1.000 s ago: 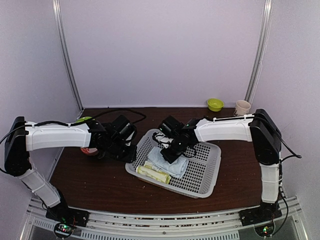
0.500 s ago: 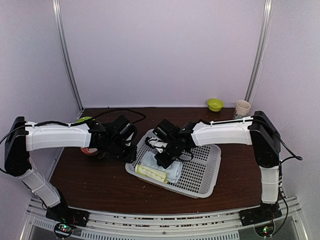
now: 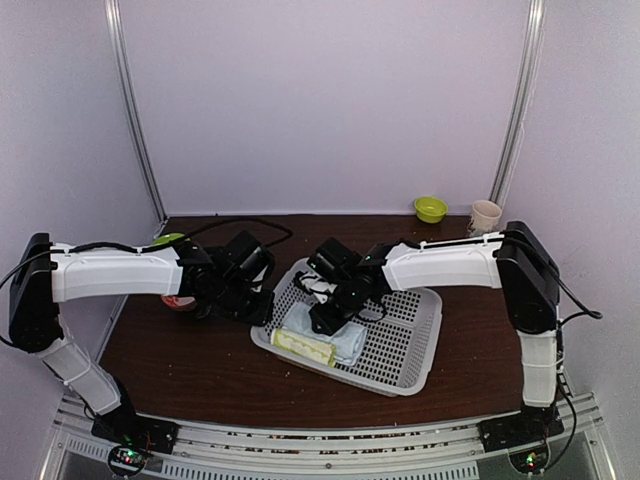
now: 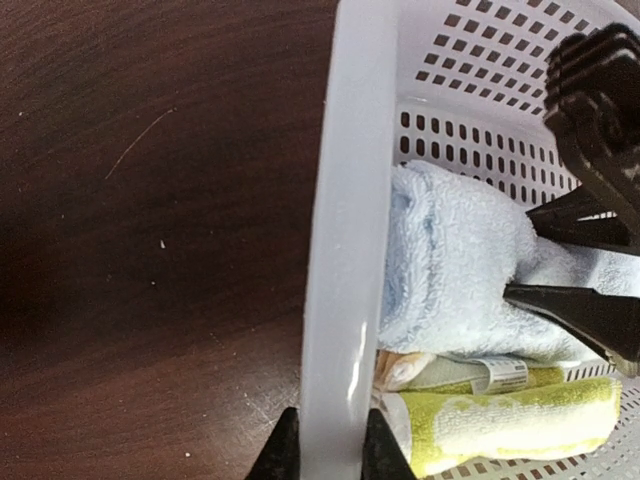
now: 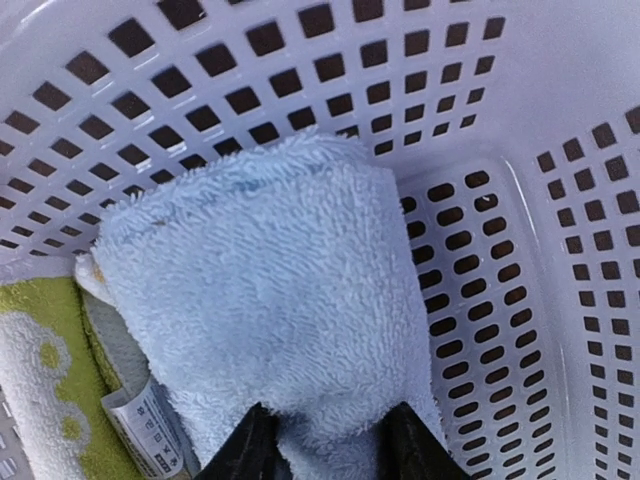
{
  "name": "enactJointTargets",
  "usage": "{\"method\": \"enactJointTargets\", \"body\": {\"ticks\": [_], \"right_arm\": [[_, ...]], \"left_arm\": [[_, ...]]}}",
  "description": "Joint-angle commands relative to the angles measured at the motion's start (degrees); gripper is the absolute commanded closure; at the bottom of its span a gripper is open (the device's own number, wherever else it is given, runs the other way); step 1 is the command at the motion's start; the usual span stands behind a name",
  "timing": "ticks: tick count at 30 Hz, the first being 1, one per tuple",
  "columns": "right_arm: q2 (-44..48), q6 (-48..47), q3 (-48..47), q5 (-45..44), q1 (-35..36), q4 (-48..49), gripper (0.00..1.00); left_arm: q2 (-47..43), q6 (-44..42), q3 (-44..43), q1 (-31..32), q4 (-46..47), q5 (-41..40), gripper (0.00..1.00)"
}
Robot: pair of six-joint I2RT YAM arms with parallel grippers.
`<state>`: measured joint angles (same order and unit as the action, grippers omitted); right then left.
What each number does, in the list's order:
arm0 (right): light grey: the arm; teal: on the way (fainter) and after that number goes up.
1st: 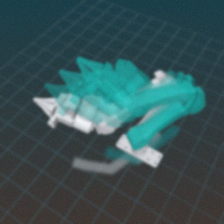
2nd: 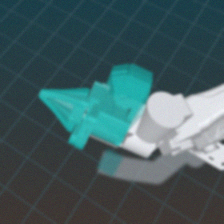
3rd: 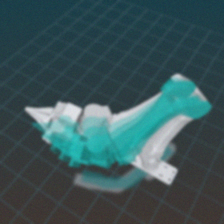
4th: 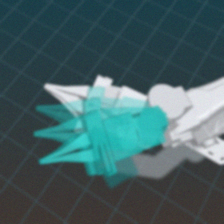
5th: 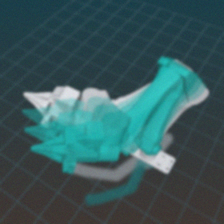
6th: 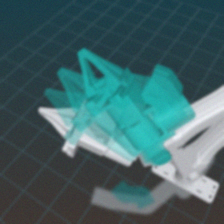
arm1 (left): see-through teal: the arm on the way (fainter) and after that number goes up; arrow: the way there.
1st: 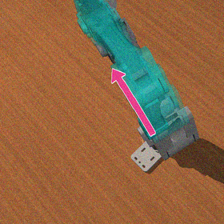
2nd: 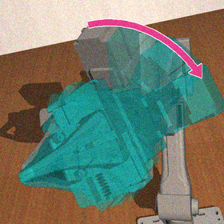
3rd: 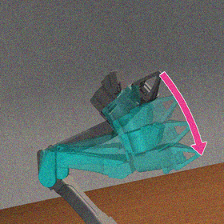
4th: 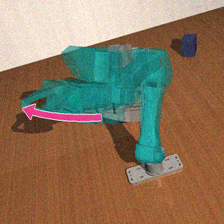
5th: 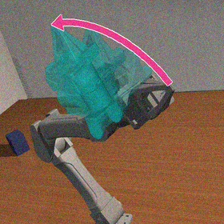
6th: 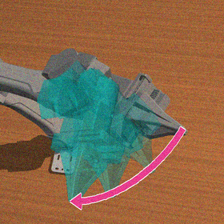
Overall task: Roll the towels
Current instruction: Adjust the towel in the storage box, then move the storage box to the center of the board.
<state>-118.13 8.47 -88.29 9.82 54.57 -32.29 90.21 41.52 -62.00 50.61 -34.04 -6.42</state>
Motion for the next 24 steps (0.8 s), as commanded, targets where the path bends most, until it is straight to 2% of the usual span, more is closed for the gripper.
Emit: {"method": "enactJointTargets", "body": {"ticks": [1,4,8,10,14,17,24], "right_arm": [[3.71,1.25,0.32,1.27,-1.27,0.4,0.57],[5.51,2.23,0.18,2.34,-2.24,0.76,0.49],[8.07,3.27,-0.36,4.45,-3.25,0.92,0.45],[9.31,3.6,-0.64,4.65,-3.6,0.81,0.39],[12.65,5.14,-0.86,4.45,-4.58,0.15,0.37],[18.13,7.59,1.71,0.79,-5.55,1.46,0.37],[35.65,14.0,14.78,-13.94,-6.49,4.97,0.37]], "left_arm": [[4.0,0.83,2.71,0.98,-4.51,1.65,1.0],[4.09,1.1,2.82,0.98,-4.5,1.61,1.0],[4.19,1.44,2.77,0.98,-4.51,1.67,1.0],[4.18,1.54,2.43,0.98,-4.7,1.6,1.0],[4.26,2.59,1.13,0.98,-6.12,0.44,1.0],[4.42,4.83,0.12,0.98,-6.52,-0.47,1.0],[6.26,12.34,-4.18,0.98,-6.15,-2.08,1.0]]}}
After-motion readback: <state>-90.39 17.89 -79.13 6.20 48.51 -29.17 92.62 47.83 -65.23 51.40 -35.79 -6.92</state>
